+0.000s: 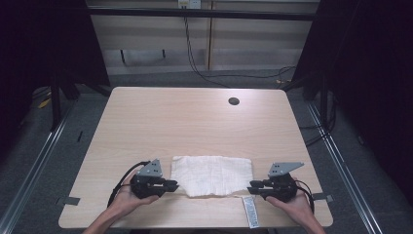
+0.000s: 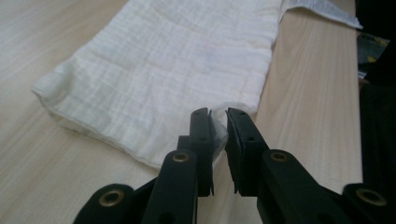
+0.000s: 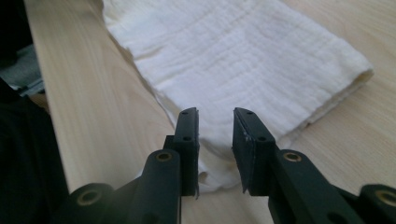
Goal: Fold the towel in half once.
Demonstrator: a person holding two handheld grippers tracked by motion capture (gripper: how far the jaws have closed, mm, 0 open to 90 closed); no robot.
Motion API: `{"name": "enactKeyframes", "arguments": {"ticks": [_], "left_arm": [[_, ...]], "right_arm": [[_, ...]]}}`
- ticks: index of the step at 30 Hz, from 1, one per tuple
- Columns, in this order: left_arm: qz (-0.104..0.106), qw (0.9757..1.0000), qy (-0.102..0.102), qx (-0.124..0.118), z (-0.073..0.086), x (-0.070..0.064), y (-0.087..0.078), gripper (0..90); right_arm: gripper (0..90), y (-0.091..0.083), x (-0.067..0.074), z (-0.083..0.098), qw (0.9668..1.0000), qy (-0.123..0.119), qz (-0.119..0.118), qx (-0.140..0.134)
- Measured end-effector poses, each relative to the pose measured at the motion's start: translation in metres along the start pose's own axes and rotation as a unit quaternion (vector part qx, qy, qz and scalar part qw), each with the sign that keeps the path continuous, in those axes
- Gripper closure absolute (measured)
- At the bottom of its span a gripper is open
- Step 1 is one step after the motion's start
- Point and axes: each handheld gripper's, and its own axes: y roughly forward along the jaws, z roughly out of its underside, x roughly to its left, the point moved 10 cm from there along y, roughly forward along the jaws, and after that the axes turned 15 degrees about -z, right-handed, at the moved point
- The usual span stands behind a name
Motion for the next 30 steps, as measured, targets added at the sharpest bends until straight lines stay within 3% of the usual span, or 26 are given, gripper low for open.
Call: {"name": "enactKeyframes", "arguments": {"ticks": [2,4,8,14,16,20,27,29,30], "left_arm": [[-0.005,0.9999,-0.008,-0.014,-0.011,0.004,-0.001,79.7],[-0.006,0.9998,-0.01,-0.017,-0.014,0.006,0.001,78.9],[-0.006,0.9997,-0.018,-0.018,-0.017,0.012,0.0,68.8],[-0.026,0.997,-0.056,-0.046,-0.024,0.03,-0.007,66.4],[-0.034,0.9971,-0.057,-0.038,-0.022,0.034,-0.001,66.7],[-0.04,0.9985,-0.033,0.017,-0.009,0.034,0.031,65.1],[-0.055,0.9974,-0.036,0.031,-0.005,0.04,0.052,60.2],[-0.055,0.9975,-0.027,0.034,-0.001,0.039,0.054,60.4],[-0.058,0.9973,-0.026,0.035,0.0,0.04,0.053,65.0]], "right_arm": [[72.2,-0.005,0.005,-0.007,0.9998,-0.002,-0.004,-0.018],[72.4,-0.005,0.005,-0.008,0.9998,-0.005,-0.002,-0.017],[73.2,-0.002,0.005,-0.02,0.9995,-0.016,-0.001,-0.027],[68.4,0.009,-0.004,-0.026,0.9999,-0.003,-0.001,-0.017],[66.2,0.016,-0.008,-0.027,1.0,-0.004,0.003,-0.008],[60.7,0.037,-0.014,-0.03,0.9999,0.002,0.001,0.011],[53.7,0.056,-0.01,-0.036,0.9997,-0.001,-0.006,0.024],[51.6,0.064,-0.011,-0.036,0.9994,-0.002,-0.003,0.033],[50.9,0.07,-0.009,-0.035,0.9991,-0.005,-0.007,0.042]]}}
